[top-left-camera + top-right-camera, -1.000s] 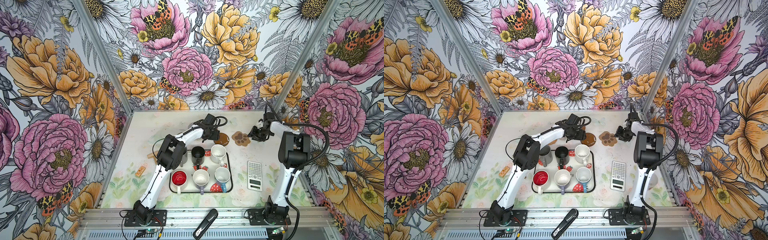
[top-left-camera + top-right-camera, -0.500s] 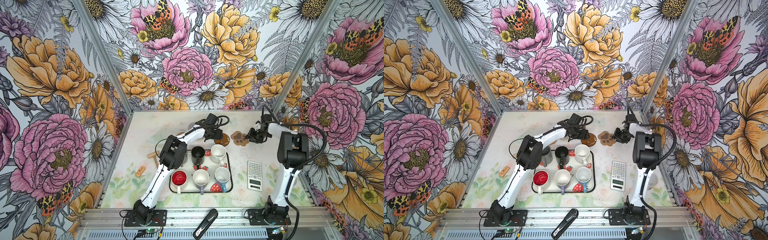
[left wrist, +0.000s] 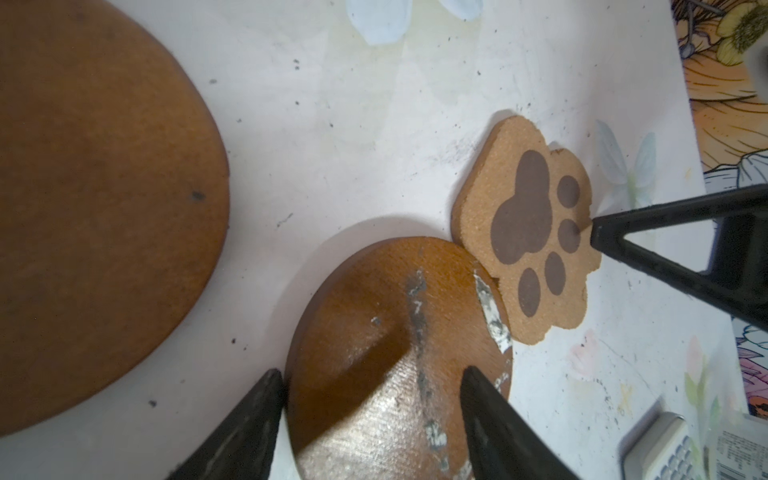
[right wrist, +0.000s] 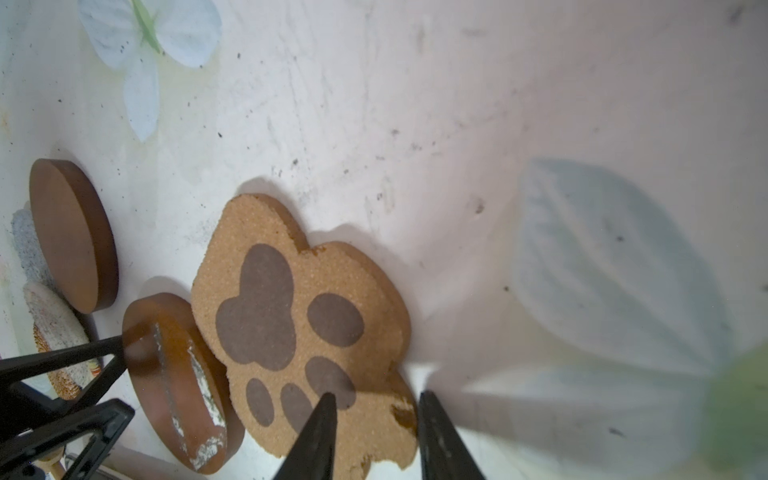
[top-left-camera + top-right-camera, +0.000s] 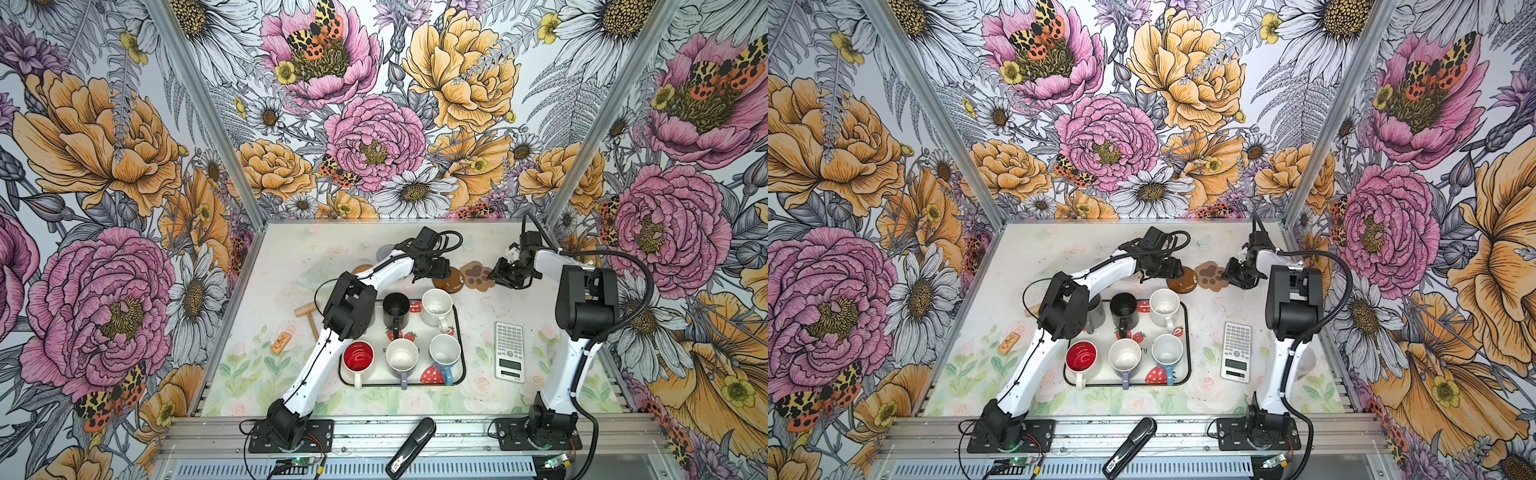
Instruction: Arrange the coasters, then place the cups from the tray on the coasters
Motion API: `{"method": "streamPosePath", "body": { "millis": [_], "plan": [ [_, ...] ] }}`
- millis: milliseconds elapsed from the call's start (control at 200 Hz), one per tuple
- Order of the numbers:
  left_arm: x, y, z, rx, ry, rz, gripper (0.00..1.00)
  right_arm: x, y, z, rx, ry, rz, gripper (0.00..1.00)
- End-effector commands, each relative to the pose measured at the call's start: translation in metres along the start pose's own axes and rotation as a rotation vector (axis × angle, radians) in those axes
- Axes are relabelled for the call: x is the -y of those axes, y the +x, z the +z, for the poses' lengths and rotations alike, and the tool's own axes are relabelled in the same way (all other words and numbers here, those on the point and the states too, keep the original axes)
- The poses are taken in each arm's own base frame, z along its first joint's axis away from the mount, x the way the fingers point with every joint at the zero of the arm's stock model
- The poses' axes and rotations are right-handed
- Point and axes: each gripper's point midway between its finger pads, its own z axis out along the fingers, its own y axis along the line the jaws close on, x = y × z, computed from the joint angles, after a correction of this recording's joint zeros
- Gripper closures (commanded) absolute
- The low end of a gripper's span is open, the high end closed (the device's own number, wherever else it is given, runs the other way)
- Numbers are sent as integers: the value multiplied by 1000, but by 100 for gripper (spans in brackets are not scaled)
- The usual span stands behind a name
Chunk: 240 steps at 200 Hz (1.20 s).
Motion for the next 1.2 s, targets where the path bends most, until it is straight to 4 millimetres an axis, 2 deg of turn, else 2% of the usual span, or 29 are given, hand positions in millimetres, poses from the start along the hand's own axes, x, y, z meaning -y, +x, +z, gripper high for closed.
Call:
{"method": "streamPosePath", "body": {
  "millis": [0,410,1011,1196],
  "plan": [
    [16,2,10,-12,64,-14,31,1,24,4,-58,9,31,65],
    [29,-4,18,-1,107,-23,31,10,34,3,-59,27,45,65],
    [49,-3,21,3,140,-20,31,10,11,3,-33,-6,65,65],
    [40,-7,16,10,124,-30,30,10,10,0,-26,-9,67,65]
  ]
}}
